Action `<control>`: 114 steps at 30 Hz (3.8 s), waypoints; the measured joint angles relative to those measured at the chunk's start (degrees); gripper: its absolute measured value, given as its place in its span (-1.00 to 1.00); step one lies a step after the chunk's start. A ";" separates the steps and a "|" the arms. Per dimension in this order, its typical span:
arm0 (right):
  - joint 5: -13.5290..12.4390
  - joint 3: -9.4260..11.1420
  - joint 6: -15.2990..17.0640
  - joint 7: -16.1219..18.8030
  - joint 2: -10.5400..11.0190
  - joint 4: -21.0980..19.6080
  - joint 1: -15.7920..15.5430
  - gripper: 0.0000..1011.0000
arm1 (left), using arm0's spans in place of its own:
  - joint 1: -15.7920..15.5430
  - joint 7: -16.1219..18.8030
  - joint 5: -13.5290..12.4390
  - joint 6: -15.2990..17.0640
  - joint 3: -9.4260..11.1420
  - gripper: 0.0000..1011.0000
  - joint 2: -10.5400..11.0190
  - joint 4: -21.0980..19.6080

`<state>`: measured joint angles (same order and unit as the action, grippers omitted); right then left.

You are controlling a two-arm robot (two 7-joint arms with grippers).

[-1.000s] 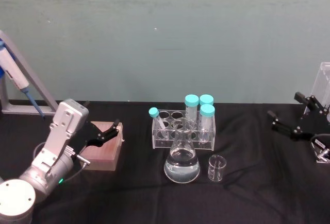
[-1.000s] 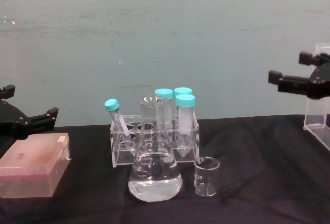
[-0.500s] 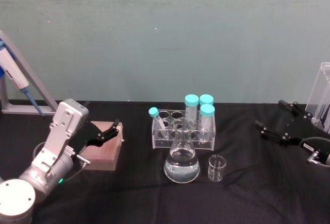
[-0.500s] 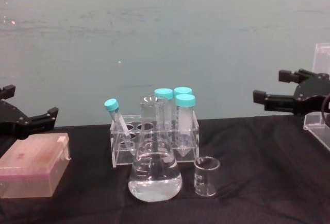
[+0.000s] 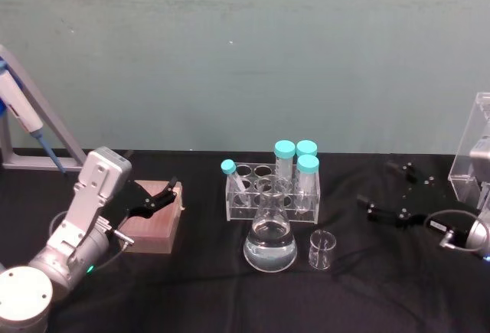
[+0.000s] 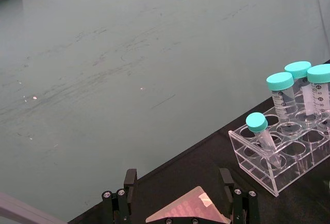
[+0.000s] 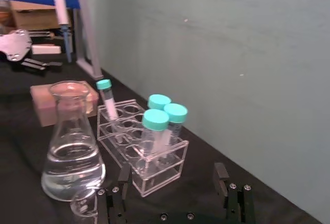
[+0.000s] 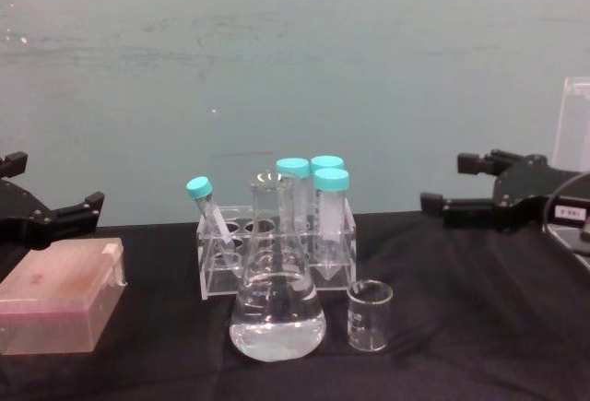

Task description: Place the experimental apparatus aside using one hand.

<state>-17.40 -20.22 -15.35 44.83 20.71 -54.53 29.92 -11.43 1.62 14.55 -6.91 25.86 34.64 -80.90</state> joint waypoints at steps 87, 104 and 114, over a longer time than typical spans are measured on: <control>0.27 -14.55 -3.79 10.97 -6.37 19.95 10.73 0.98 | 0.00 0.00 0.00 0.00 0.00 0.98 0.00 0.00; 1.39 -13.93 -4.90 11.38 -8.39 24.74 12.62 0.98 | 0.00 0.00 0.00 0.00 0.00 0.98 0.00 0.00; 1.99 -13.22 -5.37 11.74 -9.00 26.44 13.36 0.98 | 0.00 0.00 0.00 0.00 0.00 0.98 0.00 0.00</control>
<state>-15.41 -33.44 -20.72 56.57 11.72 -28.09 43.28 -11.43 1.62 14.55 -6.90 25.86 34.65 -80.90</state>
